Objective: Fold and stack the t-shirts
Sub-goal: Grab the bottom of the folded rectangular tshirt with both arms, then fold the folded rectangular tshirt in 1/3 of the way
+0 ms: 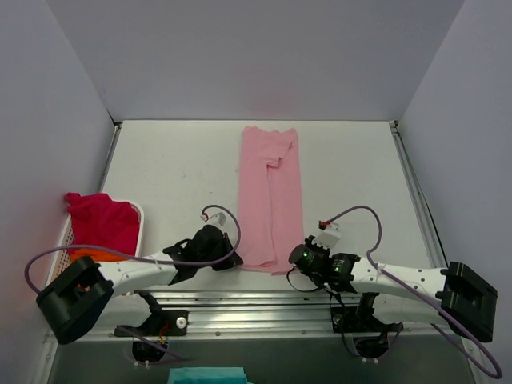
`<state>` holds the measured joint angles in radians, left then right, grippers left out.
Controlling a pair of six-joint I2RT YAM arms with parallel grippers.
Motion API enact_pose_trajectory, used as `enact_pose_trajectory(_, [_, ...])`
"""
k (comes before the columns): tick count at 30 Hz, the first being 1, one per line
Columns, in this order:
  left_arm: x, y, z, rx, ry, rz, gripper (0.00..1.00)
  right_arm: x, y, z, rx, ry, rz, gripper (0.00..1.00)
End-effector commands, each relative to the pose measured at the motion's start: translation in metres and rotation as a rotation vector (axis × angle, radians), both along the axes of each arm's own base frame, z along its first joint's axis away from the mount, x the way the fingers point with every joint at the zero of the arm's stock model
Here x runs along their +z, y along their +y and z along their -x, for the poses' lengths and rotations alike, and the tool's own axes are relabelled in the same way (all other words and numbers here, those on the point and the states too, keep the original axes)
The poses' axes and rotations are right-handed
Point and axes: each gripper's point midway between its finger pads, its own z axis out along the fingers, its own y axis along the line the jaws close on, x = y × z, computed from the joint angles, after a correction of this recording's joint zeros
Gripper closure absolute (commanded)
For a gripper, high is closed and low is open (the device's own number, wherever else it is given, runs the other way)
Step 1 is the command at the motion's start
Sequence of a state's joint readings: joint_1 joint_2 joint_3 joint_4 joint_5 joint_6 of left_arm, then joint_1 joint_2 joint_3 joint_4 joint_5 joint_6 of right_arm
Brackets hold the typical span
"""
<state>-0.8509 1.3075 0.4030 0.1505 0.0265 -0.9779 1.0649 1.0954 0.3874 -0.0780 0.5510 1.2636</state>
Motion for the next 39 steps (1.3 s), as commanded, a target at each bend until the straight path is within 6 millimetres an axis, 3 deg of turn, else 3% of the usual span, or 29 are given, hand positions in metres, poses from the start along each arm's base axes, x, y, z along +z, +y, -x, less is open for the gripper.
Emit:
enact_pose_trajectory(1, [0.025, 0.015, 0.004, 0.03, -0.03, -0.034, 0.98, 0.024, -0.013, -0.005, -0.06, -0.057, 0.028, 1.0])
enact_pose_trajectory(2, [0.027, 0.021, 0.005, 0.034, -0.027, -0.065, 0.98, 0.031, -0.014, -0.008, -0.066, -0.072, 0.037, 1.0])
enact_pose_trajectory(3, [0.047, 0.02, -0.003, 0.052, -0.073, -0.043, 0.98, 0.036, -0.015, -0.01, -0.068, -0.083, 0.04, 1.0])
enact_pose_trajectory(6, [0.066, 0.024, -0.007, 0.065, -0.1, -0.057, 0.98, 0.052, -0.014, -0.019, -0.086, -0.118, 0.073, 1.0])
enact_pose_trajectory(10, [0.103, 0.014, -0.026, 0.091, -0.165, -0.035, 0.98, 0.074, -0.007, -0.031, -0.082, -0.156, 0.124, 1.0])
enact_pose_trajectory(16, [0.141, 0.002, -0.059, 0.127, -0.239, -0.02, 0.97, 0.101, 0.0, -0.06, -0.125, -0.201, 0.174, 1.0])
enact_pose_trajectory(20, [0.157, 0.002, -0.09, 0.188, -0.275, 0.006, 0.97, 0.114, -0.005, -0.082, -0.155, -0.215, 0.202, 1.0])
enact_pose_trajectory(26, [0.159, 0.001, -0.132, 0.214, -0.266, 0.017, 0.97, 0.13, -0.005, -0.118, -0.195, -0.227, 0.226, 1.0])
enact_pose_trajectory(28, [0.151, -0.001, -0.151, 0.221, -0.253, 0.004, 0.97, 0.117, -0.014, -0.142, -0.226, -0.188, 0.247, 1.0])
enact_pose_trajectory(29, [0.16, -0.001, -0.156, 0.225, -0.272, 0.016, 0.97, 0.119, -0.009, -0.144, -0.213, -0.195, 0.231, 1.0])
enact_pose_trajectory(32, [0.155, -0.007, -0.188, 0.218, -0.252, 0.023, 0.96, 0.099, -0.014, -0.18, -0.238, -0.148, 0.229, 1.0])
enact_pose_trajectory(33, [0.15, -0.006, -0.212, 0.235, -0.247, 0.02, 0.96, 0.086, -0.018, -0.2, -0.263, -0.116, 0.245, 1.0])
enact_pose_trajectory(34, [0.146, -0.012, -0.22, 0.204, -0.223, 0.039, 0.94, 0.08, -0.019, -0.21, -0.27, -0.096, 0.253, 1.0])
enact_pose_trajectory(35, [0.117, -0.016, -0.233, 0.184, -0.172, 0.013, 0.92, 0.051, -0.02, -0.22, -0.271, -0.035, 0.291, 0.97])
enact_pose_trajectory(36, [0.114, -0.019, -0.247, 0.17, -0.162, 0.024, 0.79, 0.061, -0.007, -0.244, -0.265, -0.047, 0.246, 0.85])
enact_pose_trajectory(37, [0.131, -0.021, -0.271, 0.153, -0.172, 0.072, 0.53, 0.057, -0.015, -0.259, -0.271, -0.02, 0.257, 0.64])
enact_pose_trajectory(38, [0.128, -0.023, -0.283, 0.132, -0.152, 0.088, 0.3, 0.053, -0.014, -0.272, -0.268, -0.004, 0.257, 0.31])
enact_pose_trajectory(39, [0.097, -0.026, -0.296, 0.119, -0.089, 0.08, 0.15, 0.034, -0.013, -0.282, -0.262, 0.035, 0.279, 0.1])
